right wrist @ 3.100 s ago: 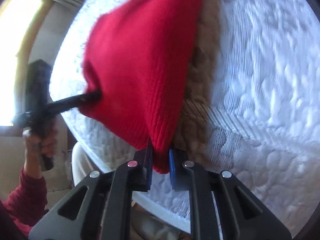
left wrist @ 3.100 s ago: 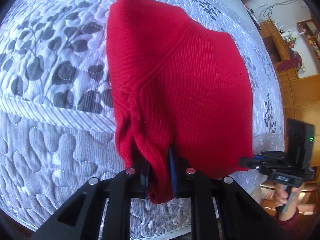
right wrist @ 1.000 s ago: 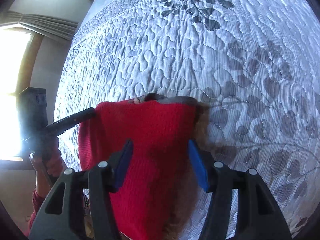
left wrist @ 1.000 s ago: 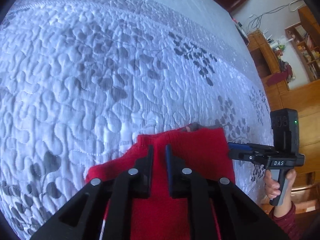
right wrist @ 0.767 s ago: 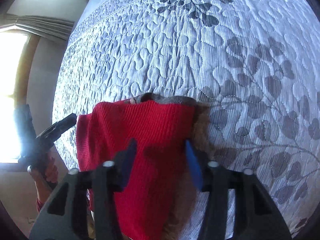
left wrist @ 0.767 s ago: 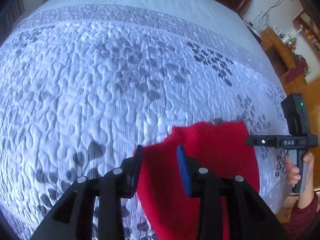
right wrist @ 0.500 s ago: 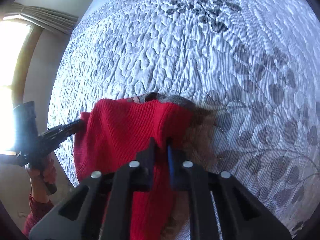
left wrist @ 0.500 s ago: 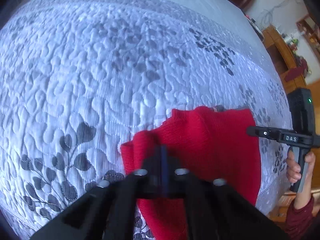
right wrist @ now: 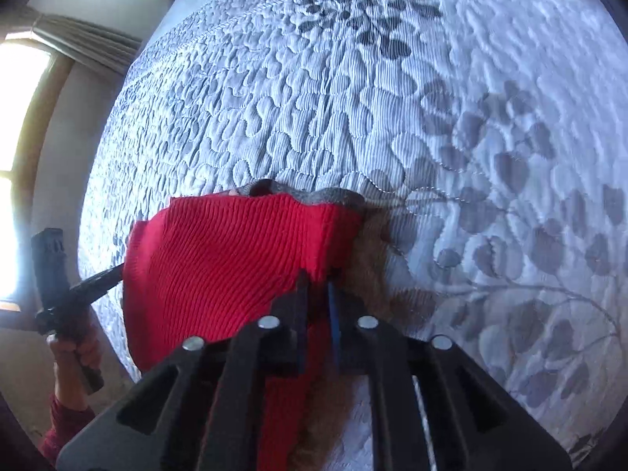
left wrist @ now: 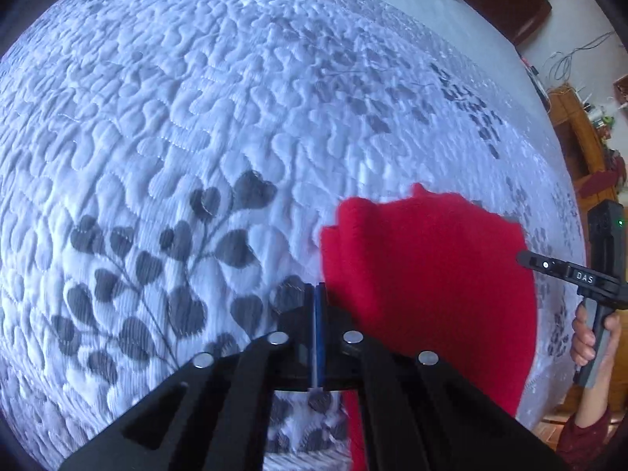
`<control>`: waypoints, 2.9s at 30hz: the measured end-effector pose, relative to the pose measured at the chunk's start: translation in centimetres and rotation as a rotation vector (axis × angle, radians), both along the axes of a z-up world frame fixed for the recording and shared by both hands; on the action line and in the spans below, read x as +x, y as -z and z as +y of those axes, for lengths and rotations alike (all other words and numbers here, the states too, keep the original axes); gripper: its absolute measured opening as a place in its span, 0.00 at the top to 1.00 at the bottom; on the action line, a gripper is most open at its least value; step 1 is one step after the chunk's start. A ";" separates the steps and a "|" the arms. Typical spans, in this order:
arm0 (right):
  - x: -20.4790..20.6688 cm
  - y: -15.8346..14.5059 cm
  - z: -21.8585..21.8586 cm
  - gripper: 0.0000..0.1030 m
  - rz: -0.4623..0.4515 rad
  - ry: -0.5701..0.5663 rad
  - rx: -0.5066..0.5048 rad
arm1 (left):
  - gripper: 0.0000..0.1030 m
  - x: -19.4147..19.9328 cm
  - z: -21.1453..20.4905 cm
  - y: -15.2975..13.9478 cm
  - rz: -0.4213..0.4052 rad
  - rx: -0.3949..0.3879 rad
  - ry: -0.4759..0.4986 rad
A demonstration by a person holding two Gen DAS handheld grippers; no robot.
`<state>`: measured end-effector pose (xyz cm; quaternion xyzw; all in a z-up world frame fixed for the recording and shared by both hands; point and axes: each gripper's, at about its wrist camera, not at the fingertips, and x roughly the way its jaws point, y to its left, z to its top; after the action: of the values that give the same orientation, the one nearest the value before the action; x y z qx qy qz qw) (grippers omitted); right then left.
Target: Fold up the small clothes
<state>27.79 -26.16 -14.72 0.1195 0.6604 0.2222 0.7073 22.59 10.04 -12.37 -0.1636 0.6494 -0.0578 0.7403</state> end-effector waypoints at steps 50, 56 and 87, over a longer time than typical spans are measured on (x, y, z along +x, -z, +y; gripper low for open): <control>-20.2 -0.2 3.2 0.84 0.040 -0.150 0.060 | 0.37 -14.0 -9.5 -1.7 -0.030 0.078 0.102; -20.7 -1.4 2.7 0.86 -0.001 -0.159 0.047 | 0.46 -14.1 -10.0 -1.6 -0.047 0.098 0.126; -7.6 3.3 2.6 0.37 0.094 -0.047 0.205 | 0.48 -1.8 -2.4 3.1 0.059 -0.385 -0.011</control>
<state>20.17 -23.55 -18.05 0.1857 0.6692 0.2992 0.6543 20.75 7.65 -15.45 -0.3075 0.6468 -0.1720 0.6764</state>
